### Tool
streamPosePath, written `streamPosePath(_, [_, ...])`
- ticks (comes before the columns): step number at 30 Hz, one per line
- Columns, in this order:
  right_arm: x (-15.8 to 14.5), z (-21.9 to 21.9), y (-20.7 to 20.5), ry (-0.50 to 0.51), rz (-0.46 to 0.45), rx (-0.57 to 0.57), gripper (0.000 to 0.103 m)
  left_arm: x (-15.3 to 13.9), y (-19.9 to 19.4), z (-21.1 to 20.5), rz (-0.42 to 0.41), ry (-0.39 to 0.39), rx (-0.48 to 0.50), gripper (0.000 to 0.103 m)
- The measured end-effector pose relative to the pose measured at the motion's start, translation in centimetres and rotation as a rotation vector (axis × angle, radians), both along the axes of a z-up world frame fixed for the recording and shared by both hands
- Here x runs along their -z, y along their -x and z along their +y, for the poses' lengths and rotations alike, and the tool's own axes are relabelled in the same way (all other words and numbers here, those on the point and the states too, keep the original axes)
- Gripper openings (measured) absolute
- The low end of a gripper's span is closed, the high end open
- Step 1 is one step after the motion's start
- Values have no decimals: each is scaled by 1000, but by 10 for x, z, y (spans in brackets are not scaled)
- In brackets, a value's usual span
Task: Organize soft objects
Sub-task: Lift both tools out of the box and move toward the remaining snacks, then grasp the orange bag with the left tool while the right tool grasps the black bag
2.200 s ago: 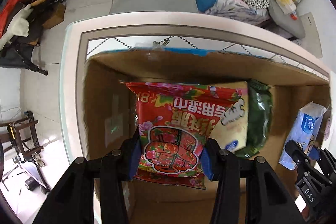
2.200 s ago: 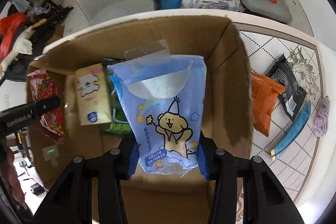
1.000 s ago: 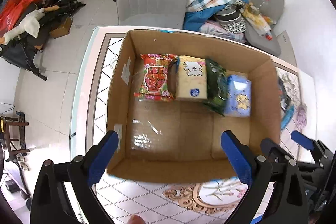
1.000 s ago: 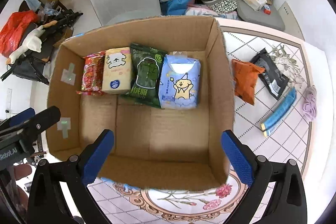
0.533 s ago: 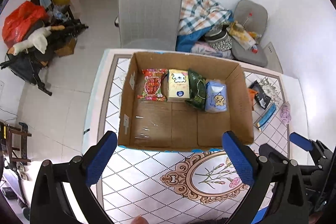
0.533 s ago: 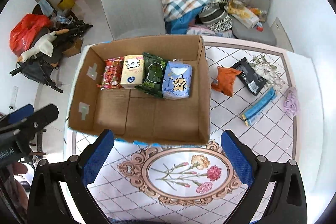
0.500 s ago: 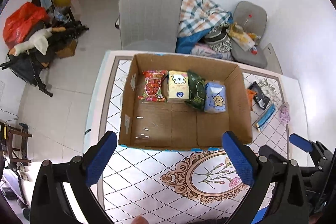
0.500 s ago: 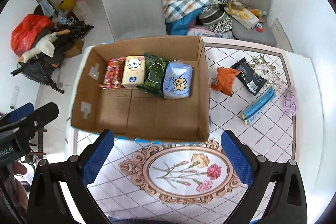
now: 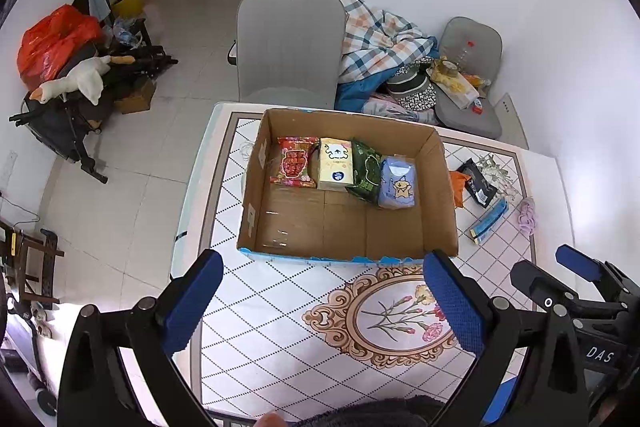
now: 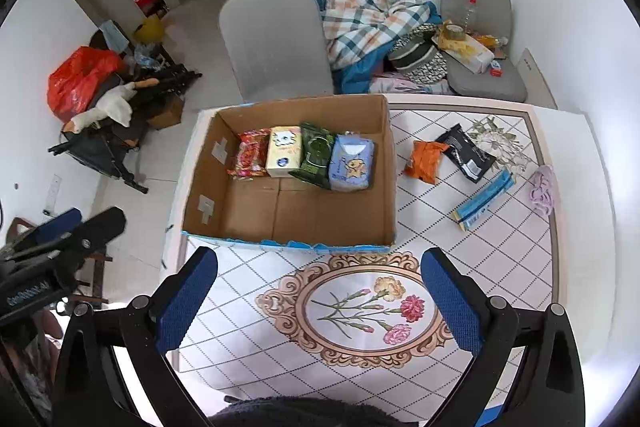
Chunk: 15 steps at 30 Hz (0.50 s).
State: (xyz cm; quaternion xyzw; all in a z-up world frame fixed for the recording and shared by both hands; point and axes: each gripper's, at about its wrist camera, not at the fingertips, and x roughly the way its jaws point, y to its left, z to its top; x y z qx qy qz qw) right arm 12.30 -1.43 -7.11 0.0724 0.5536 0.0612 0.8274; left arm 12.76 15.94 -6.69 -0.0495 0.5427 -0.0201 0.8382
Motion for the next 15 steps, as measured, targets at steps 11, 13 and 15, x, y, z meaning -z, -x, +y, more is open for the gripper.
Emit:
streamPosePath(11, [34,-98,-16,-67,78,165,103,15,-40,-112,-6,-59,203,103])
streamPosePath(13, [42,-132,-19,-55,94,222,103,27,-56,-150,-1,-61,260,103])
streamPosePath(15, [52,-177,-21,-33,112,301,103,40,-70,-188,3,-69,318,102])
